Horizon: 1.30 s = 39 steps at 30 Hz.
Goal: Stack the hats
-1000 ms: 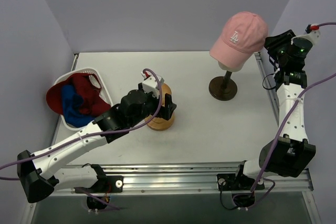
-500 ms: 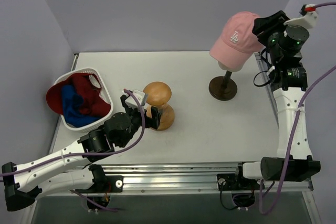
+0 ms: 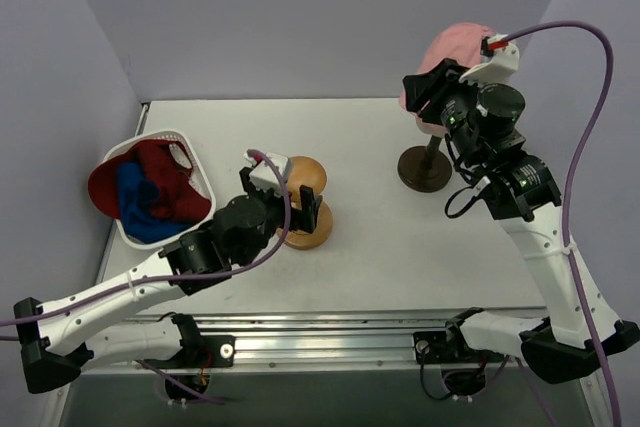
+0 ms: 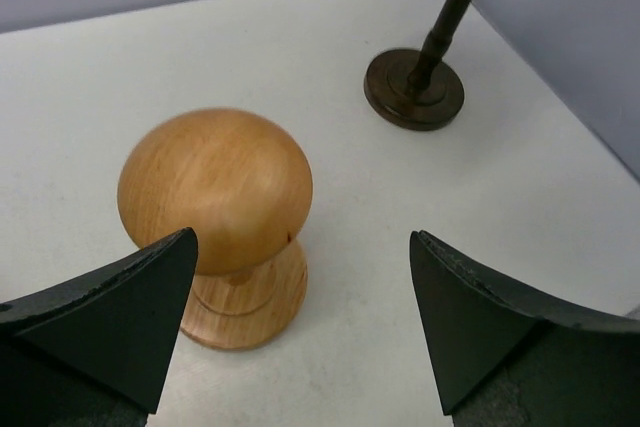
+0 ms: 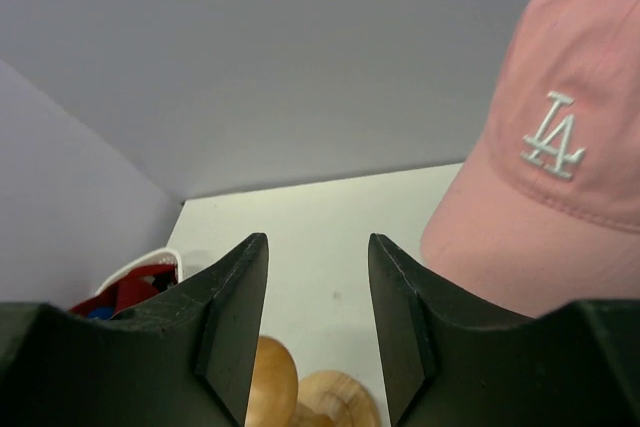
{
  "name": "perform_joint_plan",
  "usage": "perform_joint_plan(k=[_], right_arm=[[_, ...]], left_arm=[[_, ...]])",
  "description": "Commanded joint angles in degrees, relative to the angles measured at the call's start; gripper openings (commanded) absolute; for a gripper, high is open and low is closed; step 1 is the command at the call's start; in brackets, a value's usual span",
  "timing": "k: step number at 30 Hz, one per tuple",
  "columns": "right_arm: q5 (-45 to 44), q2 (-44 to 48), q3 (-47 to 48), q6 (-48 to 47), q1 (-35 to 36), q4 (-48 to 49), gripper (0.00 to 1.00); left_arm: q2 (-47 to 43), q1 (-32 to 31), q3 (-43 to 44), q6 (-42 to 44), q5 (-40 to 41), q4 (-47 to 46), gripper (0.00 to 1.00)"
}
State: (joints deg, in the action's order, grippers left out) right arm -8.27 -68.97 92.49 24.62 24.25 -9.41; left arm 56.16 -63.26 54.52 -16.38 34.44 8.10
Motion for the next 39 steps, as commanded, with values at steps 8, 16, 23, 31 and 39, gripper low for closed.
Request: perform_joint_plan(k=[8,16,23,31,39], right_arm=[[-0.69,8.58,-15.56,-4.93,10.81,3.25,0.4],[5.09,18.33,-34.09,-3.09,12.14,16.49,0.4],[7.66,21.93,-35.17,-1.07,12.58,15.21,0.38],[9.59,23.88,-37.56,-0.37,12.58,16.7,0.38],[10.47,22.91,-37.38,-0.45,12.66,16.35,0.37]], left_arm=[[10.54,30.01,29.12,-6.99,-16.41,17.64,0.95],[20.82,55.16,34.16,-7.26,-26.53,24.41,0.96],[25.75,69.66,30.03,-7.26,-22.39,23.11,0.99],[31.29,74.6,28.71,-6.3,-19.32,27.67,1.0],[33.48,74.6,25.2,-3.92,-18.97,27.67,0.94]])
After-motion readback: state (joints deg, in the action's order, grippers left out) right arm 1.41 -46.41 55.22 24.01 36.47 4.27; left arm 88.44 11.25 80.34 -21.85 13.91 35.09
